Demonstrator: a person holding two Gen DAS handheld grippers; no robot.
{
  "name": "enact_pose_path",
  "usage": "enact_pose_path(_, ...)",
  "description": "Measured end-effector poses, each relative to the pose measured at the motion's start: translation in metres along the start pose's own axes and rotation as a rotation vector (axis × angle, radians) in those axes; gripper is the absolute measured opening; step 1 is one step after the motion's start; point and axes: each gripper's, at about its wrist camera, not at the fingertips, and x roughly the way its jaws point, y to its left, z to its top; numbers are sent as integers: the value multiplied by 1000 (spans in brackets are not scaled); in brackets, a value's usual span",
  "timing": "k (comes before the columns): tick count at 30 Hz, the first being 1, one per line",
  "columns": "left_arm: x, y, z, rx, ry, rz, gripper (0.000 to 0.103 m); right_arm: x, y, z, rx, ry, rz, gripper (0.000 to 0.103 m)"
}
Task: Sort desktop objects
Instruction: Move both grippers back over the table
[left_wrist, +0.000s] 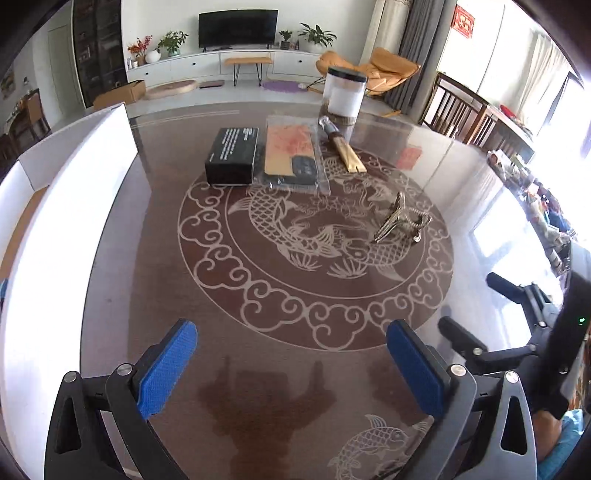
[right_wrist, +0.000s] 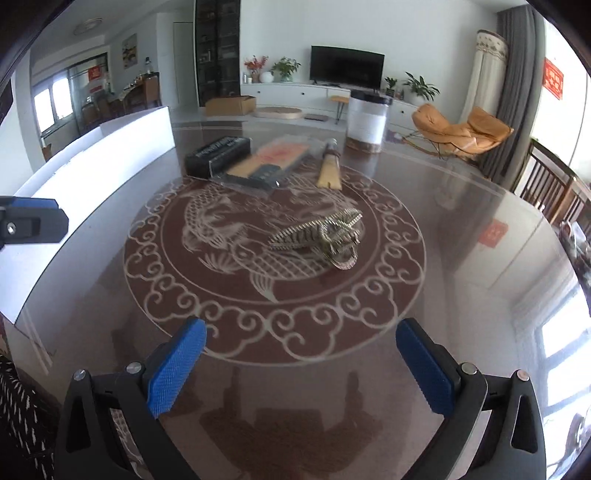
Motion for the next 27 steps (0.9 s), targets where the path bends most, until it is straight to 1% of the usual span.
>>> enact_pose_path(2, 18, -2, -7, 13, -14, 60, 103, 3, -11, -8, 22, 19, -11, 103)
enact_pose_path(4, 31, 8, -18, 1, 9, 97, 103, 3, -16, -14, 34, 29, -12, 103)
enact_pose_path(6, 38, 22, -21, -33, 28, 95, 103, 10, -15, -17, 40, 37, -11, 103)
enact_pose_path(8, 41, 32, -24, -79, 7, 114, 103, 16, -15, -19, 54, 52, -12, 103)
enact_pose_path(10, 44, 40, -24, -119, -10, 114, 103, 22, -15, -19, 60, 63, -11, 103)
enact_pose_path(12, 50, 45, -24, -136, -4, 113, 103, 23, -15, -19, 61, 63, -6, 103)
enact_pose_path(14, 56, 46, -23, -134, -6, 133, 103, 29, -16, -18, 68, 93, 8, 103)
enact_pose_path(18, 63, 39, -20, -91, -12, 174, 103, 35, -12, -16, 65, 102, -9, 103)
enact_pose_path(23, 60, 38, -21, -90, -19, 175, 103, 35, -12, -16, 65, 102, -9, 103)
enact_pose_path(27, 59, 38, -25, -95, -41, 184, 103, 35, -12, -16, 65, 102, -9, 103)
